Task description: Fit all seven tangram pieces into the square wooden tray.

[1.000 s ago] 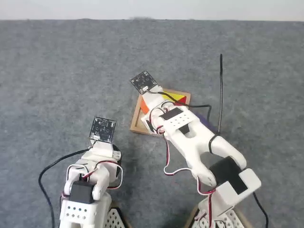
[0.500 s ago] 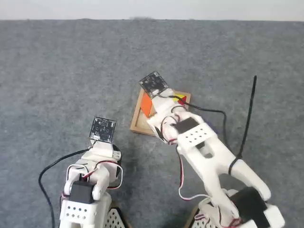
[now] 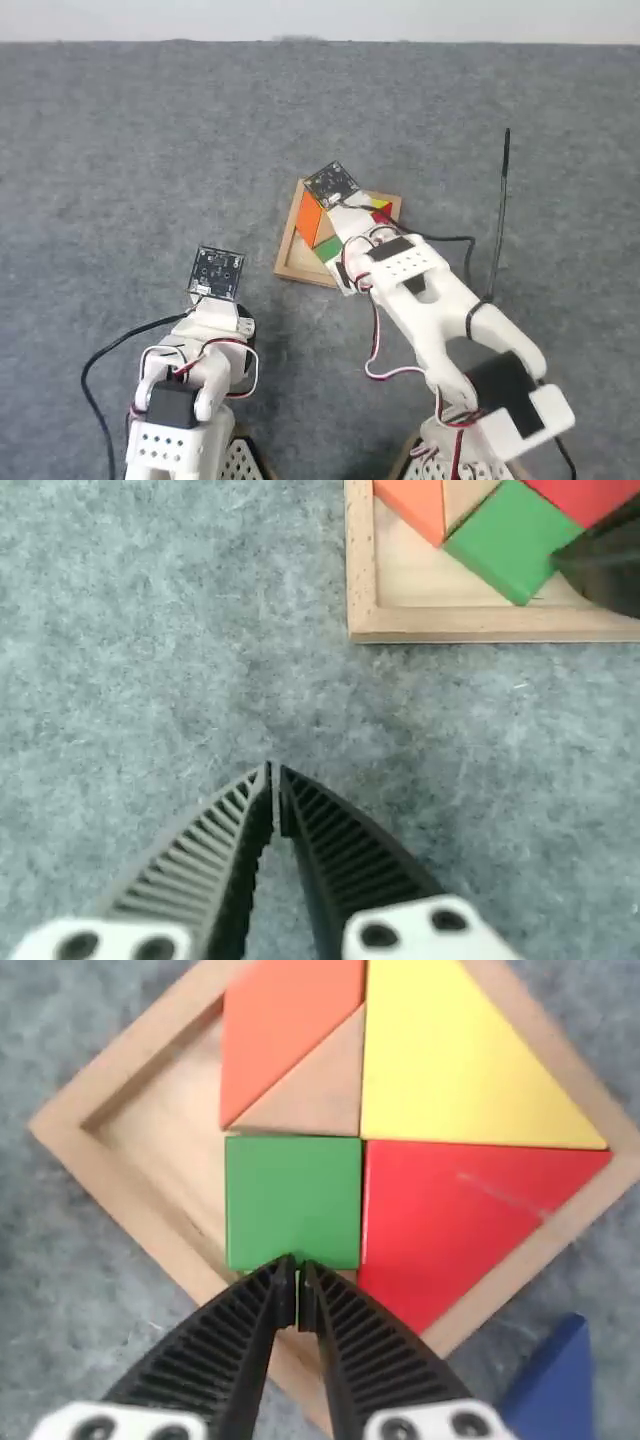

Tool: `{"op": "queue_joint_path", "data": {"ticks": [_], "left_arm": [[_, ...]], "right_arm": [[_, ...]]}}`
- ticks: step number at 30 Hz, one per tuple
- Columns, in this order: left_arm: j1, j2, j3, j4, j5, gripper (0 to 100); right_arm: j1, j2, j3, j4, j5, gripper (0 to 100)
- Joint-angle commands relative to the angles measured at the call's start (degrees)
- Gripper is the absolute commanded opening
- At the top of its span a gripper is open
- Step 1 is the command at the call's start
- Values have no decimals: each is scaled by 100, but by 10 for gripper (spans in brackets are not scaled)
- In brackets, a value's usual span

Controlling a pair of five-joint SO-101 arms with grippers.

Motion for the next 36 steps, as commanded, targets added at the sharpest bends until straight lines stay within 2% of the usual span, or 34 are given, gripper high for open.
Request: {"op": "queue_joint_path", "data": {"ticks": [1, 9, 19, 27, 30, 36], "left_arm": [[9, -70, -75, 35, 70, 12], [9, -70, -75, 35, 70, 12], [9, -70, -75, 35, 70, 12], [9, -70, -75, 35, 70, 12], [9, -70, -75, 35, 70, 12], [9, -70, -75, 35, 70, 12]], "right_arm": [[22, 189, -448, 75, 70, 22], [4, 189, -563, 40, 70, 22], [48, -1262, 0, 101, 35, 27], [127, -2316, 123, 1235, 35, 28], [453, -2352, 114, 1657, 35, 28], [1886, -2334, 97, 1771, 70, 28]]}}
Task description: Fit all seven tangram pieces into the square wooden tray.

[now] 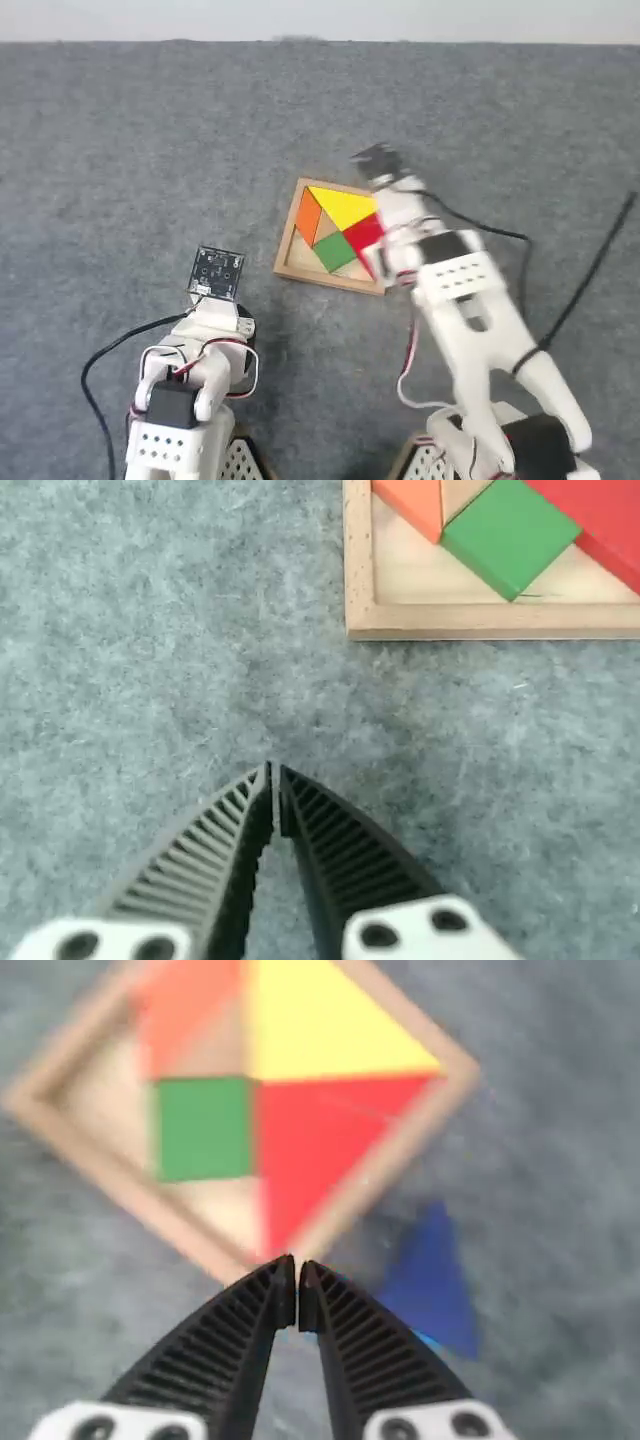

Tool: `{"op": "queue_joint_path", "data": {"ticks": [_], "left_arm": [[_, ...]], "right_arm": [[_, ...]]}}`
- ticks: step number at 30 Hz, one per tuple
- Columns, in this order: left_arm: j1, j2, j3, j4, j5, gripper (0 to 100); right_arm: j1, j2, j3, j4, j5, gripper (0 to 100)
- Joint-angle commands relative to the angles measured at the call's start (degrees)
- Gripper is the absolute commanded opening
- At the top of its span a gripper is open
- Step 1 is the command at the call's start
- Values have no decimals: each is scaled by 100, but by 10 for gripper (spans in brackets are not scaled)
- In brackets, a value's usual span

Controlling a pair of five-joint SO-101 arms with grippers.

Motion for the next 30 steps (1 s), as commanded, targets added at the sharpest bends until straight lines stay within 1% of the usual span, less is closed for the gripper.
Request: {"op": "queue_joint_path", "data": {"ticks": [1, 3, 7, 9, 18, 24, 30], "left_arm": [[9, -70, -75, 35, 70, 12], [9, -70, -75, 35, 70, 12], [9, -70, -75, 35, 70, 12], [9, -70, -75, 35, 70, 12], [9, -70, -75, 35, 70, 12], [9, -70, -75, 35, 70, 12], [9, -70, -75, 35, 70, 12]], "right_arm": [[734, -268, -62, -31, 62, 28], [831, -127, -62, -101, 62, 61], [813, 426, -123, -321, 62, 215], [822, 822, -273, -382, 62, 258], [857, 2501, -1169, -365, 70, 253], [857, 2941, -1521, -127, 70, 246], [857, 2949, -1547, -154, 53, 118]]}}
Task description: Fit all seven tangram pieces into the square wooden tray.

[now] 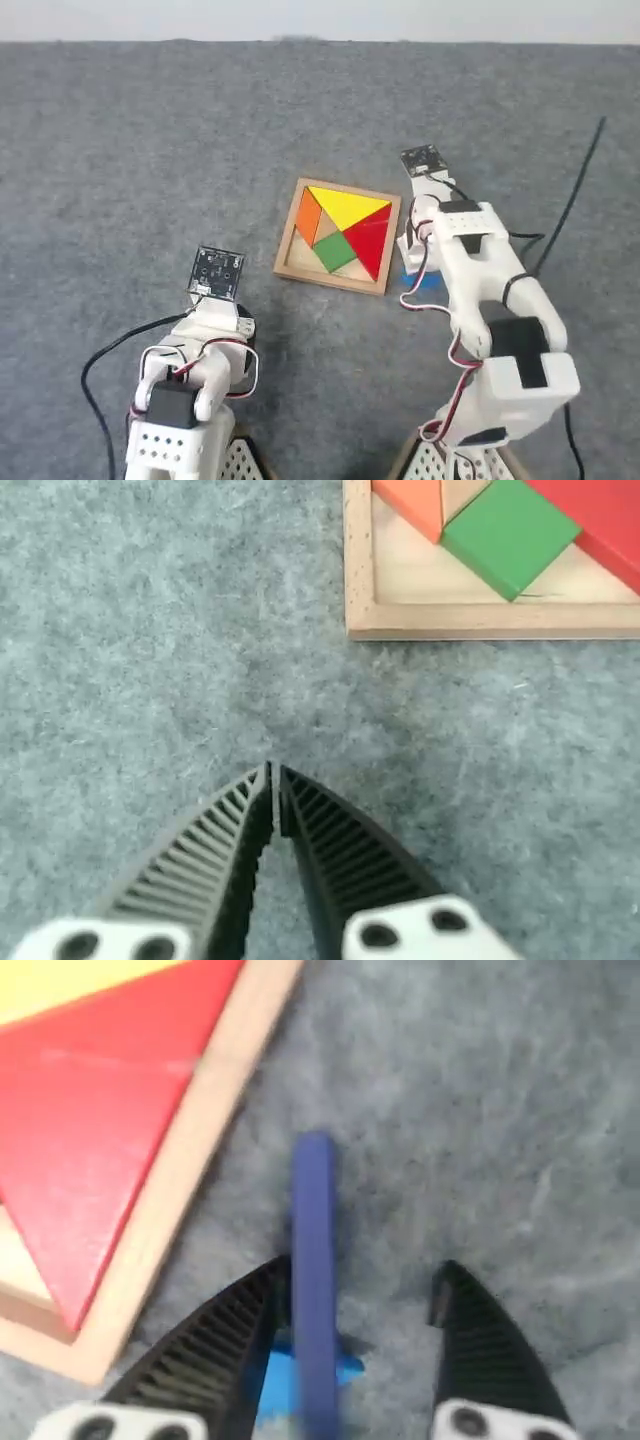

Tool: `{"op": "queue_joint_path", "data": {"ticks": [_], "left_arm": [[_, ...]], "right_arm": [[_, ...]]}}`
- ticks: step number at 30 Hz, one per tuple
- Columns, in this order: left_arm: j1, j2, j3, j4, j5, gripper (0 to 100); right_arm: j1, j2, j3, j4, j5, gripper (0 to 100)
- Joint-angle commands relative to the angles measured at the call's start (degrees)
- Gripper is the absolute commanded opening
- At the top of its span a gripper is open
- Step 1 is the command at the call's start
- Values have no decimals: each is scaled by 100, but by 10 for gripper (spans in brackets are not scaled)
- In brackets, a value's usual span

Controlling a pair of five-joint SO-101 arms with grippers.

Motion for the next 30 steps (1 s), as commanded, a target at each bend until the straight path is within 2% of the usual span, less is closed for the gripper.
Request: {"op": "queue_joint_path", "data": {"ticks": [1, 6, 11, 17, 23, 30], "left_arm": [[9, -70, -75, 35, 70, 12], [9, -70, -75, 35, 70, 12], [9, -70, -75, 35, 70, 12], [9, -70, -75, 35, 70, 12], [9, -70, -75, 35, 70, 12], [9, -70, -75, 35, 70, 12]], "right_arm": [[13, -31, -255, 48, 53, 99], [40, -101, -255, -66, 9, 21], [75, -391, -220, -13, 0, 18], [-75, -1727, 229, 75, -229, 18], [-980, -2501, 527, 75, -167, 19], [-2299, -2211, 457, 286, 651, 19]]}}
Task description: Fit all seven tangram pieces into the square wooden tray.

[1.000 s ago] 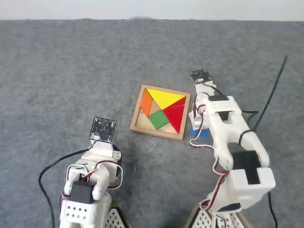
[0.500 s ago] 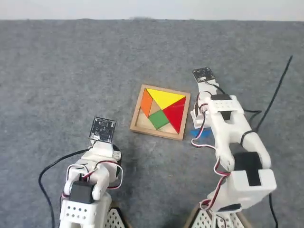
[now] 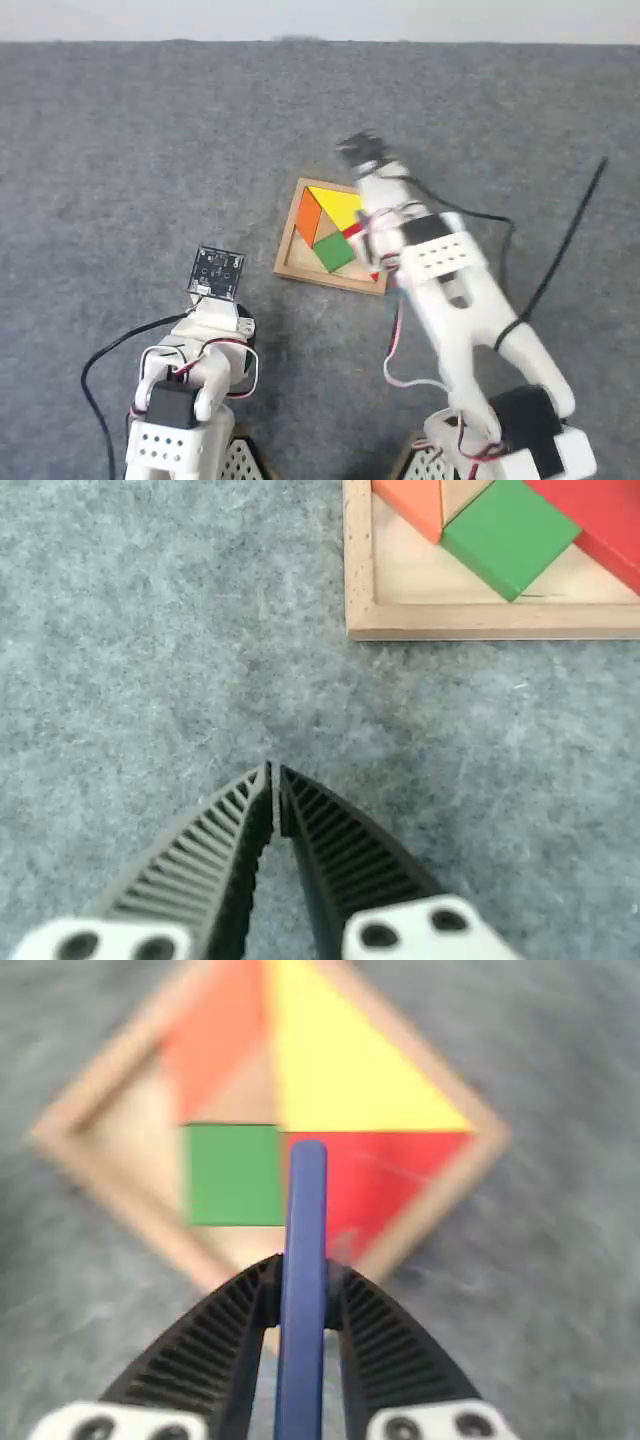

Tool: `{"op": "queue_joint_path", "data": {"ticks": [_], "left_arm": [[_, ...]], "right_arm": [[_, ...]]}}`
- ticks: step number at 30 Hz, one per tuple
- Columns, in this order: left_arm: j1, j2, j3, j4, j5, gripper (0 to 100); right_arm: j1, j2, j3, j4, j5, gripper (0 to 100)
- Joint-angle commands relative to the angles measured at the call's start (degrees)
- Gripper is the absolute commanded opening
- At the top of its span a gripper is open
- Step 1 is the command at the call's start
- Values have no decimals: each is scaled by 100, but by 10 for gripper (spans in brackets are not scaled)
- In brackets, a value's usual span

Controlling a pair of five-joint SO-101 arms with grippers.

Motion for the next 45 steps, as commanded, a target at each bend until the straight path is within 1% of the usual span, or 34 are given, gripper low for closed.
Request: {"op": "queue_joint_path", "data": {"ticks": [1, 4, 12, 20, 21, 24, 27, 32, 34, 37, 40, 42, 45], "left_arm": [[9, -70, -75, 35, 70, 12], [9, -70, -75, 35, 70, 12], [9, -70, -75, 35, 70, 12], [9, -70, -75, 35, 70, 12], [9, -70, -75, 35, 70, 12], [9, -70, -75, 35, 70, 12], [9, -70, -75, 35, 70, 12], [9, -70, -75, 35, 70, 12], [9, -70, -75, 35, 70, 12], [9, -70, -75, 35, 70, 12], [9, -70, -75, 35, 70, 12], [9, -70, -75, 35, 70, 12], [9, -70, -75, 35, 70, 12]], "right_arm": [[-620, 22, -167, 295, 457, 19], [-884, 277, -255, 321, 484, 18], [-901, 866, -1011, 374, 343, 19], [-910, 1974, -2127, 602, 325, 18], [-910, 2079, -2242, 576, 290, 18], [-919, 2369, -2576, 549, -273, 17], [-1033, 2527, -2743, 549, -615, 17], [-1543, 2589, -2743, 549, -677, 20], [-1613, 2615, -2734, 549, -677, 20], [-1393, 2607, -2752, 549, -686, 20], [-857, 2607, -2752, 462, -967, 20], [-532, 2607, -2734, 321, -1011, 20], [-338, 2615, -2725, 259, -993, 20]]}}
